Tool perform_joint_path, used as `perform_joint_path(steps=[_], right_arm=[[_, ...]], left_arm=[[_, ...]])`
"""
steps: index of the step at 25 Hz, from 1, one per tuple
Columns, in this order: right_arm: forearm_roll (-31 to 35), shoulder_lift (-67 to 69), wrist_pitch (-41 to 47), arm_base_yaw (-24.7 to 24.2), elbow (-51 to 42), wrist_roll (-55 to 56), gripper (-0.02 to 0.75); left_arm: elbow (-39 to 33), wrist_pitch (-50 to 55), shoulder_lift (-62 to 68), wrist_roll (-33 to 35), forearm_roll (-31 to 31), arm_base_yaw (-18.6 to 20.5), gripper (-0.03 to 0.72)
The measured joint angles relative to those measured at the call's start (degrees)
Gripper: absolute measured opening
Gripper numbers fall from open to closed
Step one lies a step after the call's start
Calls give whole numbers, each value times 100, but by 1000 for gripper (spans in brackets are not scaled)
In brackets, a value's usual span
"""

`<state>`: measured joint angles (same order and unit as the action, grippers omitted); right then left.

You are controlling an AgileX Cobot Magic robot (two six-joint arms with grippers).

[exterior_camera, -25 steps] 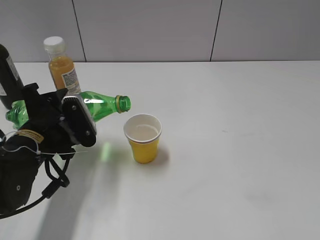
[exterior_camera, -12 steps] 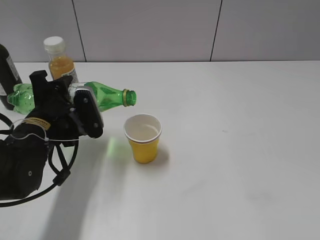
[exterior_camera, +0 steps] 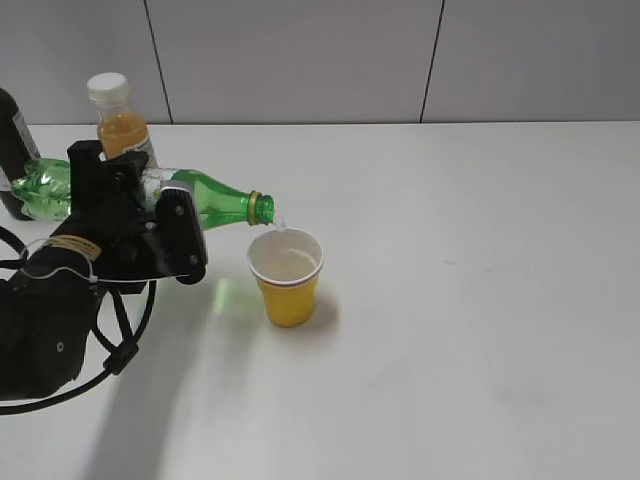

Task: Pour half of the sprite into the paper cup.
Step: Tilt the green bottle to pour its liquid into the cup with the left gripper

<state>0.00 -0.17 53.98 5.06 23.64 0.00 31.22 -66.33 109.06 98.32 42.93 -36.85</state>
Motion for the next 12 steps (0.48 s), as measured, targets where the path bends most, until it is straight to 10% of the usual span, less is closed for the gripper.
perform_joint_path(steps=[12], right_arm=[[0, 0, 0, 0, 0, 0, 582]], left_arm=[[0, 0, 0, 280, -88, 0, 455]])
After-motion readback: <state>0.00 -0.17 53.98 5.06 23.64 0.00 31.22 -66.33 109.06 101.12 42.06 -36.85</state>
